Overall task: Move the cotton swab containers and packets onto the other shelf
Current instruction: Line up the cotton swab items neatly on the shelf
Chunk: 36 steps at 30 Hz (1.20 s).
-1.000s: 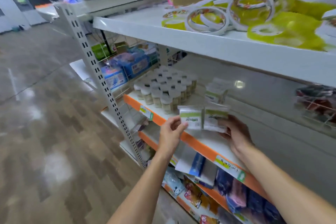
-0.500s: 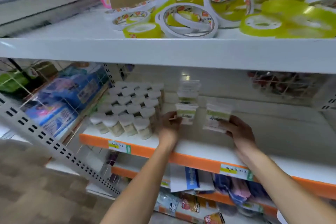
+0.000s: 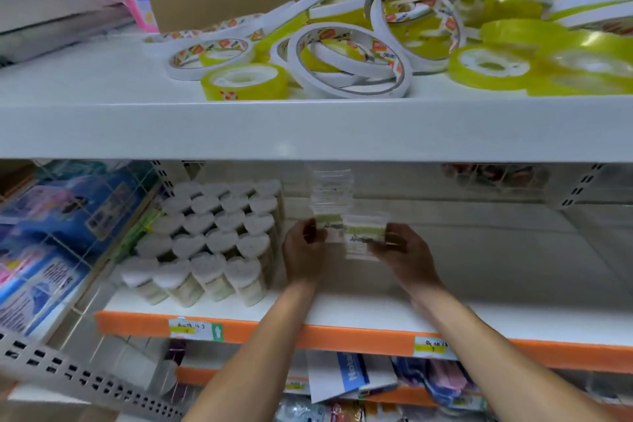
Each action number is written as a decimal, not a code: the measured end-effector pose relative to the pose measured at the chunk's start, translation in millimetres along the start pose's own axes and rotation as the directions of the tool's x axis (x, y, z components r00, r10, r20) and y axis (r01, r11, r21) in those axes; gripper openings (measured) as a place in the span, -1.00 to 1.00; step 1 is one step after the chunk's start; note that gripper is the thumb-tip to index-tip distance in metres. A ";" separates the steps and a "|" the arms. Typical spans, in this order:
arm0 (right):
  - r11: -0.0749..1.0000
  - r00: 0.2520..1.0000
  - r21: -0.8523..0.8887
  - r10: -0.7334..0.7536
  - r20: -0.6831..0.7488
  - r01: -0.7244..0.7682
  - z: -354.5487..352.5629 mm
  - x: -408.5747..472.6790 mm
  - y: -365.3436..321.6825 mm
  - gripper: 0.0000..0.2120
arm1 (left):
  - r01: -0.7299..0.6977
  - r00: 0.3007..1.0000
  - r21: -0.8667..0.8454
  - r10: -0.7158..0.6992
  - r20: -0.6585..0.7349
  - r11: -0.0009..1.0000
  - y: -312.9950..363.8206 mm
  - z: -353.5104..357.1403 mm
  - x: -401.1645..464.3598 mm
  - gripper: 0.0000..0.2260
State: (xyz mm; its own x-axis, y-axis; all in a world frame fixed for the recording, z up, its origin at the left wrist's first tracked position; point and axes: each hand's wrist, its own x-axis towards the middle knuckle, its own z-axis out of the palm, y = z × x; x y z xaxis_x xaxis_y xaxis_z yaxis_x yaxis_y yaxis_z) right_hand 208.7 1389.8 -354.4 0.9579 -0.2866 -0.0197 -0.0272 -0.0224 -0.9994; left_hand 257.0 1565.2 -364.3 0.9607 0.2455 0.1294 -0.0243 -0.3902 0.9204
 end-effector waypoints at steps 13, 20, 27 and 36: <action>0.985 1.000 -0.171 -0.030 -0.009 0.028 59.1 8.8 9.6 -0.67 | 0.021 1.000 -0.039 -0.022 -0.013 0.999 4.9 -24.5 -22.3 -0.65; 0.983 0.993 -0.182 0.000 -0.121 -0.022 75.6 10.2 13.4 -0.65 | 0.067 0.998 0.002 -0.067 -0.008 0.998 6.8 -27.1 -36.8 -0.57; 0.987 0.987 -0.134 0.063 -0.148 -0.083 73.5 9.1 12.8 -0.62 | -0.034 0.999 -0.016 0.034 0.010 0.999 14.6 -28.8 -62.4 -0.51; 0.978 0.985 -0.150 0.127 -0.121 -0.144 52.5 3.6 7.3 -0.64 | -0.111 0.986 -0.009 0.111 0.124 0.994 29.9 -22.6 -80.3 -0.78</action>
State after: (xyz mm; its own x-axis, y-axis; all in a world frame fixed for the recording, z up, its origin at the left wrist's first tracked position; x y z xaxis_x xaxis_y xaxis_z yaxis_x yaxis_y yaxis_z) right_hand 227.0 1438.8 -363.3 0.9051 -0.4007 -0.1425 -0.2078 -0.1245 -0.9702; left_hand 172.9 1553.9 -338.9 0.9790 0.0883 0.1838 -0.1330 -0.4069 0.9037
